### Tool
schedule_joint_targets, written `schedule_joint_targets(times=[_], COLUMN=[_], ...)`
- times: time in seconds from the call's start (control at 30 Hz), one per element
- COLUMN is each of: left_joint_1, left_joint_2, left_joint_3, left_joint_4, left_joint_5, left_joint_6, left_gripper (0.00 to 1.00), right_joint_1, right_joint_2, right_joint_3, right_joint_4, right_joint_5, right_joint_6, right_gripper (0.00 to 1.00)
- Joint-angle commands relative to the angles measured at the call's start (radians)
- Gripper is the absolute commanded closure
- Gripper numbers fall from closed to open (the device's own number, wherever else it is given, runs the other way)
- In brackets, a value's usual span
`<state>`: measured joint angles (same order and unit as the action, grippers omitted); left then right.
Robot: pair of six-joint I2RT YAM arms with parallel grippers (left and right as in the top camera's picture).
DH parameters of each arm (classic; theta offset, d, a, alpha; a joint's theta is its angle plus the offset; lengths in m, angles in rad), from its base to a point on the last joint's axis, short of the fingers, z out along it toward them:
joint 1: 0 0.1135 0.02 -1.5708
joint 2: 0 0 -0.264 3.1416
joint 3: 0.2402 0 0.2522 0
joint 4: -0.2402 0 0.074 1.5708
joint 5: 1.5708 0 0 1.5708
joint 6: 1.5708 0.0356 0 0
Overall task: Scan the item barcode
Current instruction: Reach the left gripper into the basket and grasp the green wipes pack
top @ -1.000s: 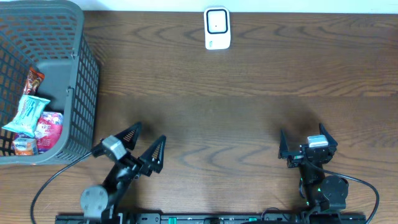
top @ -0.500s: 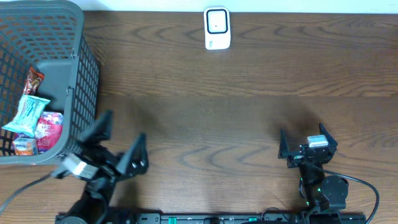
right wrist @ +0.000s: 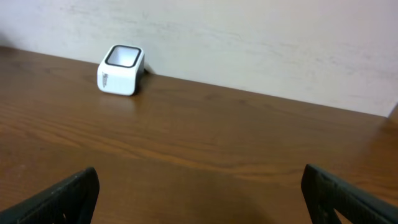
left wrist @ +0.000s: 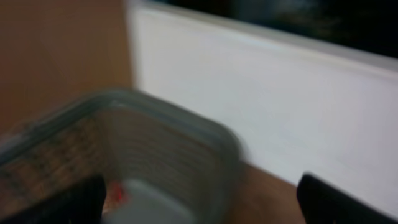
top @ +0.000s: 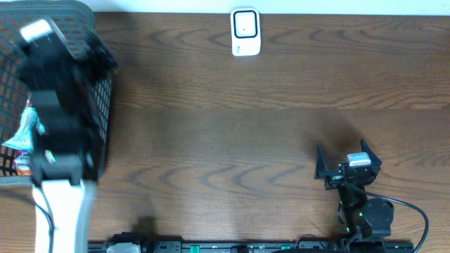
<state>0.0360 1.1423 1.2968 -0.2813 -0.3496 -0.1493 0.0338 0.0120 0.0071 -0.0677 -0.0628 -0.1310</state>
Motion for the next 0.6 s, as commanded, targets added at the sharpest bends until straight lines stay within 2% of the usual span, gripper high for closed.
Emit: schedule_joint_targets(times=[0.0, 0.03, 0.1, 0.17, 0.23, 0.33, 0.43, 0.5, 0.57], left_joint_1=[0.126, 0.154, 0.223, 0.288, 0.354, 0.440, 0.478, 0.490, 0.490], left_joint_2=[0.211, 0.248, 0.309, 0.337, 0.364, 0.402, 0.421, 0.423, 0.425], left_joint_3=[0.343, 0.394, 0.457, 0.459, 0.459, 0.459, 0.459, 0.457, 0.438], left_joint_4=[-0.331, -0.407, -0.528, -0.585, -0.628, -0.645, -0.651, -0.736, -0.747], left_joint_5=[-0.227, -0.227, -0.227, -0.205, -0.130, 0.026, 0.112, 0.206, 0.208], left_joint_6=[0.129, 0.117, 0.017, -0.110, -0.175, -0.178, -0.178, -0.177, -0.155], left_gripper=[0.02, 0.02, 0.02, 0.02, 0.02, 0.02, 0.02, 0.02, 0.02], right_joint_1=[-0.008, -0.008, -0.008, -0.008, -0.008, -0.008, -0.008, -0.008, -0.008], right_joint_2=[-0.005, -0.005, -0.005, -0.005, -0.005, -0.005, -0.005, -0.005, -0.005], right_joint_3=[-0.001, -0.001, -0.001, -0.001, -0.001, -0.001, -0.001, -0.001, -0.001], right_joint_4=[-0.004, -0.004, -0.004, -0.004, -0.004, -0.004, -0.004, -0.004, -0.004], right_joint_5=[0.002, 0.002, 0.002, 0.002, 0.002, 0.002, 0.002, 0.002, 0.002], right_joint_6=[0.014, 0.014, 0.014, 0.014, 0.014, 0.014, 0.014, 0.014, 0.014], right_gripper=[0.01, 0.01, 0.01, 0.01, 0.01, 0.01, 0.01, 0.01, 0.01])
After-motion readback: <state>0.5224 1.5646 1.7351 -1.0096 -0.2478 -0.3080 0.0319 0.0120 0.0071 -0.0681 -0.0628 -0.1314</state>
